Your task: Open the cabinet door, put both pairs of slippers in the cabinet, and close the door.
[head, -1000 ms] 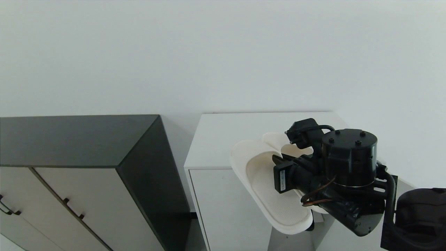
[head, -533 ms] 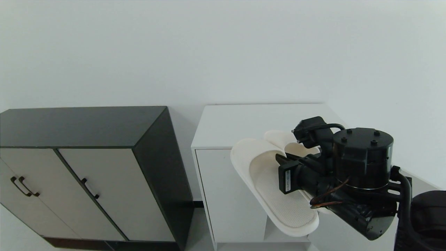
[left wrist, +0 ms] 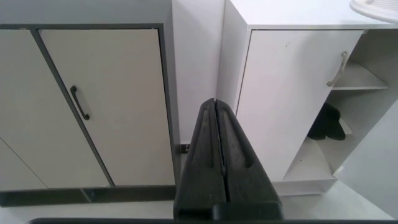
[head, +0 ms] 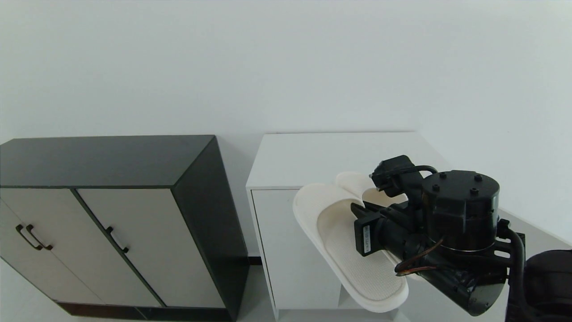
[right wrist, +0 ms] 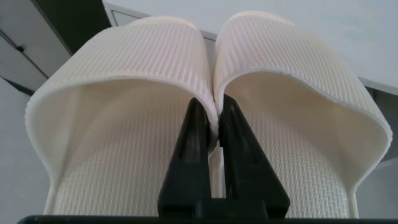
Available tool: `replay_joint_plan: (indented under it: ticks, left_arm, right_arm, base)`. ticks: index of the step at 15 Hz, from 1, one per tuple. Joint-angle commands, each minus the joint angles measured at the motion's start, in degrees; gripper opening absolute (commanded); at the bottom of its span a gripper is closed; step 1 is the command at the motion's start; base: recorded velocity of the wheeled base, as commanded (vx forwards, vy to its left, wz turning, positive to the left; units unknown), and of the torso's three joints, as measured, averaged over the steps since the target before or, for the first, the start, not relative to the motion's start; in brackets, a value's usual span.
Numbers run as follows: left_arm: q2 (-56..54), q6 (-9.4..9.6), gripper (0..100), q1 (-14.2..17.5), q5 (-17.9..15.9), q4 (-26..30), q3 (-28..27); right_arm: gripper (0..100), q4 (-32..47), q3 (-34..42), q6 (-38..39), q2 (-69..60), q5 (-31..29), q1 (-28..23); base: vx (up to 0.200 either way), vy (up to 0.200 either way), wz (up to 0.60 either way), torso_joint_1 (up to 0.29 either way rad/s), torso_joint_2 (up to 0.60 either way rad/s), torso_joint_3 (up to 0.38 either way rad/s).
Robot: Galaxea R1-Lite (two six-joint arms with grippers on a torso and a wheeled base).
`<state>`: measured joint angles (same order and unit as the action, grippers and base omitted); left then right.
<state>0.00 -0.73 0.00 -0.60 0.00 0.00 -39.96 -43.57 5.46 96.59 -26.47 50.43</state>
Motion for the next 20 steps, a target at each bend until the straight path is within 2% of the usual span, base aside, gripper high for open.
replay_joint_plan:
  ticks: [1,7,20]
  left_arm:
    - [0.1,0.03,0,0.0,0.0,0.0,0.0]
    - [0.1,0.12,0,0.0,0.1,0.0,0.0]
    - [0.0,0.12,0,0.0,0.0,0.0,0.0]
  right_arm:
    - [0,0.0,0.1,0.0,0.5,0.0,0.1]
    - [0,0.1,0.1,0.0,0.8,0.0,0.3]
    - [0,-0.1,0.2,0.0,1.0,0.3,0.2]
  base:
    - [0.000,0.000,0.00,0.000,0.00,0.000]
    - [0.000,0.000,0.00,0.000,0.00,0.000]
    - [0.000,-0.200,0.00,0.001,0.00,0.001]
